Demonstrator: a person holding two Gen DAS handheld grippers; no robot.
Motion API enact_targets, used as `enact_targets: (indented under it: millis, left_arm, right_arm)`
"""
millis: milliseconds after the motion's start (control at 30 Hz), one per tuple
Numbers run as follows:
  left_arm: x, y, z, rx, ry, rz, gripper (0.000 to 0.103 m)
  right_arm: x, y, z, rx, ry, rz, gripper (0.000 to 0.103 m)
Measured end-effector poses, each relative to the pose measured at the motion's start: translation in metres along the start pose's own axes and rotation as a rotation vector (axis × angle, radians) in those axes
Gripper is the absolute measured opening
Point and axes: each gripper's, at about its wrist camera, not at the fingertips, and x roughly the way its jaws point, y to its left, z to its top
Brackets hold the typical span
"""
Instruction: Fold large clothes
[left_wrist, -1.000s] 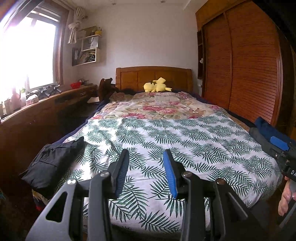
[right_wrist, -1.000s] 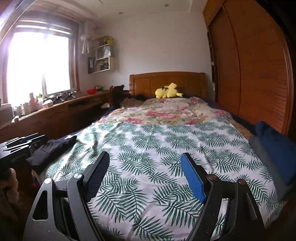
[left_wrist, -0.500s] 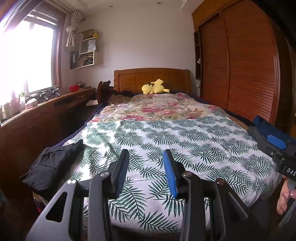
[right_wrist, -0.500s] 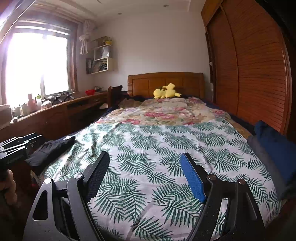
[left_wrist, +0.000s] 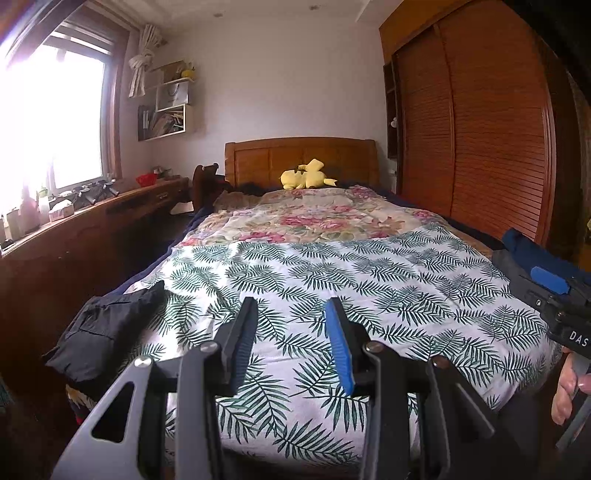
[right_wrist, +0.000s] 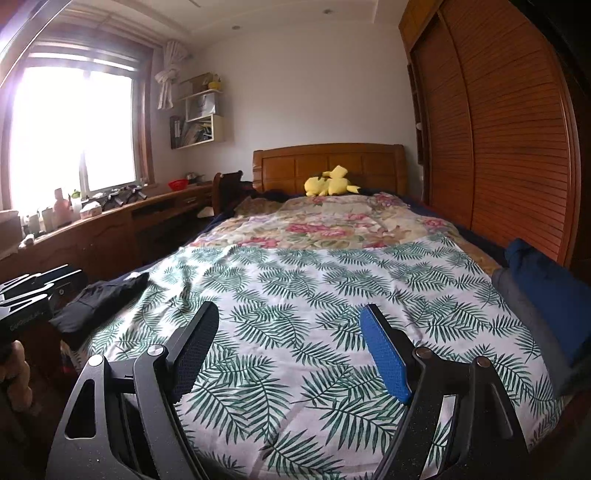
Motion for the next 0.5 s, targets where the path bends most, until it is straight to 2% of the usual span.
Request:
enact_targets:
  millis: [500]
  left_arm:
    - [-0.0034,-0.0065,0.0023,0.008,-0.009,-0.005,0.037]
  right_arm:
    - [0.0007,-0.0009,-0.0003,-0.001,0.000,0.000,0.081]
